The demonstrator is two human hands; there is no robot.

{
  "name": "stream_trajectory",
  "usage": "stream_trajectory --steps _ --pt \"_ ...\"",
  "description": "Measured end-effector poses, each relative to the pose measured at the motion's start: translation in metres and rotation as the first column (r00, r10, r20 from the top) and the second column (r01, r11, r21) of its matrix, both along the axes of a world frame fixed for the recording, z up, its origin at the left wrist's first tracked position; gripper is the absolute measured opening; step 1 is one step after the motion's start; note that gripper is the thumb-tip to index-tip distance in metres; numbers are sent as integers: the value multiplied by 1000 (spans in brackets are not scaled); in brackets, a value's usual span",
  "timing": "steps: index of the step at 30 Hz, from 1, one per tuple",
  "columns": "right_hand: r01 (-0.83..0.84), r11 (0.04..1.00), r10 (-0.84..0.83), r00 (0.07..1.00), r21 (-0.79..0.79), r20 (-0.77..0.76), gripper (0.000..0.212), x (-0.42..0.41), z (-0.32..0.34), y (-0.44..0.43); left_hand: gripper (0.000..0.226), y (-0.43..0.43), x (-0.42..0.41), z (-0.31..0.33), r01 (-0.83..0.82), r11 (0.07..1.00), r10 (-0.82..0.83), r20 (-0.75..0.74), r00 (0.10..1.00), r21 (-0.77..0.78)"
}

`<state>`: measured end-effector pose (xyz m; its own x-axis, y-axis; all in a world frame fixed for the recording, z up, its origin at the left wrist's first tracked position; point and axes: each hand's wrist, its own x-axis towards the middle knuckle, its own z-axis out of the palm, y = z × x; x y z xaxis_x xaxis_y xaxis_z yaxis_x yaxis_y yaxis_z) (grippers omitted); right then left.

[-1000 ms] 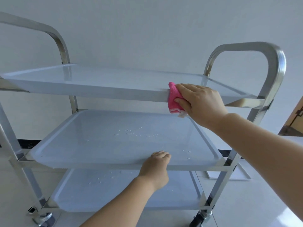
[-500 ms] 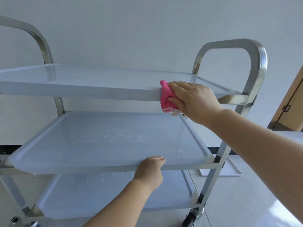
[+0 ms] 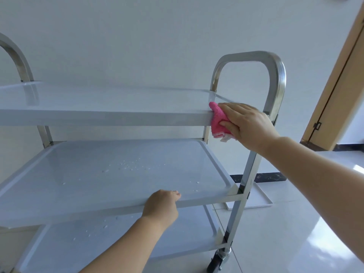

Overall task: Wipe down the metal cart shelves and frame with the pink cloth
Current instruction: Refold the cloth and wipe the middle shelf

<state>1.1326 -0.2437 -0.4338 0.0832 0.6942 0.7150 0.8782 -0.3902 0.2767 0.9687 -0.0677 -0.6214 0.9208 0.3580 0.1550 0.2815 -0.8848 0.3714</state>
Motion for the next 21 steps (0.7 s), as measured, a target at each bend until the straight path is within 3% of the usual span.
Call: stream_trajectory --steps 13,15,17,21 --pt "135 991 -134 990 -23 46 59 34 0 -50 66 -3 -1 6 -15 1000 14 -60 998 -8" --pt "133 991 -132 991 -35 25 62 34 0 -50 55 -3 2 8 -29 999 25 -132 991 -31" --pt "139 988 -139 990 -73 2 60 32 2 -50 24 -5 3 16 -47 998 37 -200 979 -47" --pt "115 987 -120 992 -110 -41 47 21 14 -48 27 -22 -6 53 63 990 -87 -189 978 -129"
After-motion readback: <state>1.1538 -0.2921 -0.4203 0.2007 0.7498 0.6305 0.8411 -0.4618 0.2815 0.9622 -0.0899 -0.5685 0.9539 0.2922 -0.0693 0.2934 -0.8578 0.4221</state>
